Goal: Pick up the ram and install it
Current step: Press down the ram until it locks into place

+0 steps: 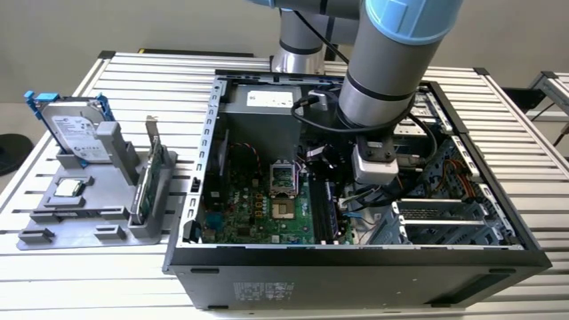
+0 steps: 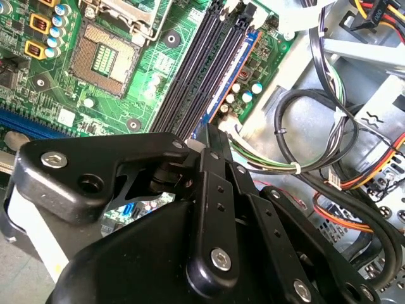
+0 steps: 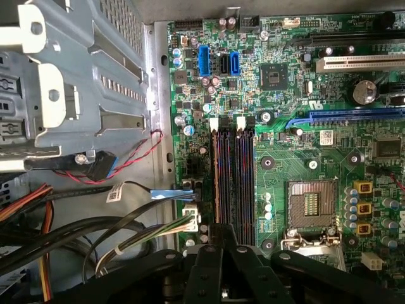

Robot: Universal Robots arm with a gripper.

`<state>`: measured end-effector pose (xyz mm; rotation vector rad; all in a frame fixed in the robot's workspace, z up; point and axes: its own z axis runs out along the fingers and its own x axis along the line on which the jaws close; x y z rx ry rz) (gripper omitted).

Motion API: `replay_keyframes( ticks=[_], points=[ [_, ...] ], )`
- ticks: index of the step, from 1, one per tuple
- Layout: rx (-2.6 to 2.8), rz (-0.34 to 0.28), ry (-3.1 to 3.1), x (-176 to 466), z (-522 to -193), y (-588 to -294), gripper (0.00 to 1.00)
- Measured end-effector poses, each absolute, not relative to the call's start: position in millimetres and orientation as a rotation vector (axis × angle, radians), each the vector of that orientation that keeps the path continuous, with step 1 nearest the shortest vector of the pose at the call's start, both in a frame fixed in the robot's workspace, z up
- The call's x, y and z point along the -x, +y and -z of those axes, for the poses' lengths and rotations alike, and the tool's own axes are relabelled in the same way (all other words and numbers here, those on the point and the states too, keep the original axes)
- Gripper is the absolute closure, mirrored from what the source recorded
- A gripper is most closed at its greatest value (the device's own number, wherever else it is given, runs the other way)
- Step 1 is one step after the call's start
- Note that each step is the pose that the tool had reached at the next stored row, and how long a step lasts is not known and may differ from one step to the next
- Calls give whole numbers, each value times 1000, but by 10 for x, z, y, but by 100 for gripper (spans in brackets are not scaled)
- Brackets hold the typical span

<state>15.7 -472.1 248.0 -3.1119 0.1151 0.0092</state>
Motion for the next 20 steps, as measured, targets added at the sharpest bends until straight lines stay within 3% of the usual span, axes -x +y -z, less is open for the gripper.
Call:
replay_keyframes(
  ticks=[20],
  points=[
    [3114, -8, 34, -147, -2477, -4721, 100]
  ],
)
